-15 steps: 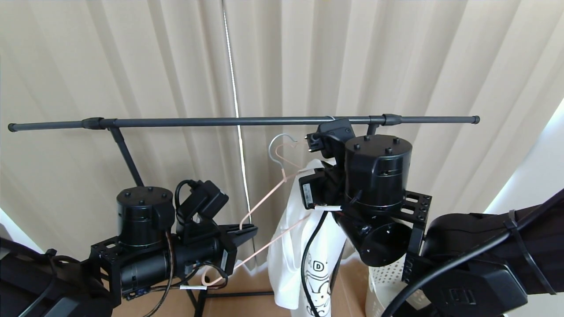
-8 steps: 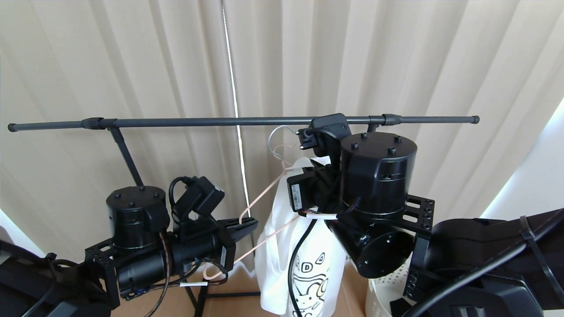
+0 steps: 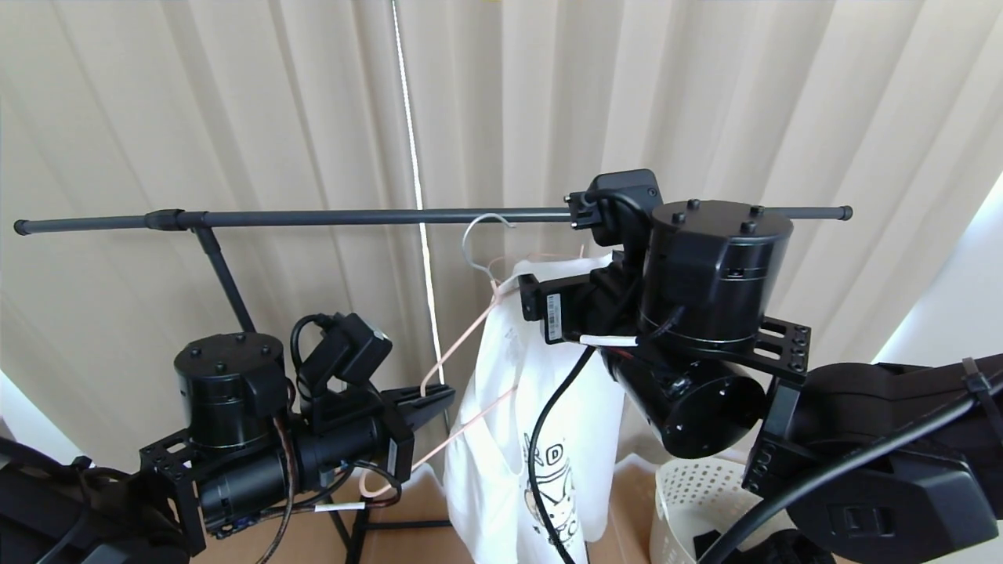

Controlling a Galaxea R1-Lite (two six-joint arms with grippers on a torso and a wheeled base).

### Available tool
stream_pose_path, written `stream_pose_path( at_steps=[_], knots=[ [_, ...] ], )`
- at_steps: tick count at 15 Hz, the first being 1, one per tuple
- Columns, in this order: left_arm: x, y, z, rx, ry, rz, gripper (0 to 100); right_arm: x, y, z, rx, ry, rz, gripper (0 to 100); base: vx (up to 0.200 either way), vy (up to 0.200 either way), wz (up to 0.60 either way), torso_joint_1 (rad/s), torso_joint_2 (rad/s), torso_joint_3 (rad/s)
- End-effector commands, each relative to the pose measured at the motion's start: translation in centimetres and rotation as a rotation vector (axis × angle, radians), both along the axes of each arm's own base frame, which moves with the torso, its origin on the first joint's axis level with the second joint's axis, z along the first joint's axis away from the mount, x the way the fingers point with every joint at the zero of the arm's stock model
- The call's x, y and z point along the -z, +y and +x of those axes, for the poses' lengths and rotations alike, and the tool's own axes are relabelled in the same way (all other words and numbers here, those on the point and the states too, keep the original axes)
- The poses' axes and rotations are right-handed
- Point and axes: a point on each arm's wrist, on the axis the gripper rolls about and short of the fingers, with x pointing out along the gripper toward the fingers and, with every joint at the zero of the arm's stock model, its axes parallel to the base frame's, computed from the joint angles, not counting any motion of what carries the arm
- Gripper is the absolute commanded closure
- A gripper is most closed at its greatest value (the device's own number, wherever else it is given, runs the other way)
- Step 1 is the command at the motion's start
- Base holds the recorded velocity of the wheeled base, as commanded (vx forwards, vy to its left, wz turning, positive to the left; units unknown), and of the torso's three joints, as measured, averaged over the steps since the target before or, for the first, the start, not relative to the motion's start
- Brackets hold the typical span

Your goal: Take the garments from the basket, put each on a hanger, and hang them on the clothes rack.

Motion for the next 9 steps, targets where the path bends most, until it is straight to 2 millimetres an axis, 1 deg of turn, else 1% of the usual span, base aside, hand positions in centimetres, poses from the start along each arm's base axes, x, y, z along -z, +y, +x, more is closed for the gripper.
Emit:
stream_pose_path(
  at_steps=[1,5,9],
  knots=[
    [-0.2,0.1,-0.2,0.002,-0.007,-0.002,100,-0.7,-0.5,-0.1,0.006,-0.013,0.016,0,0.0,0.0,0.0,0.0,0.0,0.0],
    [-0.5,0.1,-0.2,0.002,-0.02,-0.011,100,-0.2,-0.4,0.0,0.006,-0.002,0.005,0,0.0,0.0,0.0,0.0,0.0,0.0],
    [-0.8,0.2,0.1,-0.009,-0.048,-0.034,100,-0.4,0.2,-1.1,-0.029,-0.005,0.01,0,0.0,0.0,0.0,0.0,0.0,0.0]
  ],
)
